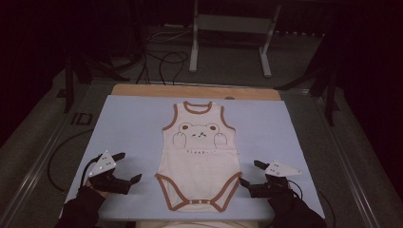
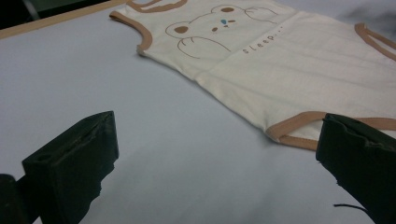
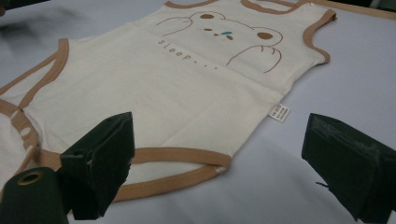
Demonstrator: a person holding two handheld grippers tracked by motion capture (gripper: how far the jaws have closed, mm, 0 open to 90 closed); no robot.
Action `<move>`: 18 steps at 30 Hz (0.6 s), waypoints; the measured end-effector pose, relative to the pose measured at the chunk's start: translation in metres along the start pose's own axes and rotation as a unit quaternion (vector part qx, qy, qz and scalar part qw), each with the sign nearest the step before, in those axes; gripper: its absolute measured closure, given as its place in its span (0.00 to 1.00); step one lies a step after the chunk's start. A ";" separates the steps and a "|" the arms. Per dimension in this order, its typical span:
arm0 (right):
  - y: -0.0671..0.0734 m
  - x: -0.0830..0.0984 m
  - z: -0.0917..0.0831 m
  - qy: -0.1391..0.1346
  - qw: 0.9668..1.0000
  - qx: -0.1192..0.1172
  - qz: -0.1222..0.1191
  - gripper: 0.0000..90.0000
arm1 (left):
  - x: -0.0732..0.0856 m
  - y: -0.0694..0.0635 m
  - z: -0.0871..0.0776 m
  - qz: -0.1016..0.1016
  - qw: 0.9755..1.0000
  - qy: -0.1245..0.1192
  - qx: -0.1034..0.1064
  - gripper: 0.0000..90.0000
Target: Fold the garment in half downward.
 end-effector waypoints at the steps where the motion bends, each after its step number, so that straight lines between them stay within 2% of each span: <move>1: 0.000 0.000 0.000 0.000 1.000 0.000 0.000 0.11 | 0.000 0.000 0.000 0.000 1.000 0.000 0.000 0.00; 7: -0.001 0.002 -0.001 0.003 1.000 0.002 -0.002 0.11 | 0.000 -0.001 0.001 -0.001 1.000 0.011 0.001 0.00; 9: -0.001 0.001 0.000 0.005 1.000 -0.006 0.004 0.11 | 0.000 0.000 0.001 -0.002 1.000 0.012 0.003 0.00; 12: 0.002 0.001 0.001 0.011 1.000 -0.007 -0.004 0.11 | 0.001 0.000 0.001 -0.003 1.000 0.012 0.006 0.00; 13: 0.002 0.001 0.001 0.012 1.000 -0.008 -0.005 0.11 | 0.001 -0.002 0.001 0.004 1.000 0.013 0.007 0.00; 18: 0.005 0.000 0.000 0.015 1.000 -0.008 -0.007 0.11 | -0.001 -0.004 0.001 0.009 1.000 0.011 0.014 0.00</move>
Point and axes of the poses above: each handheld gripper's, and its own axes: z roughly forward along the jaws, x roughly out of its underside, y roughly to its left, the point moved 3 cm from there along z, roughly forward along the jaws, and after that the axes turned 10 degrees about x, right-handed, at the moved point
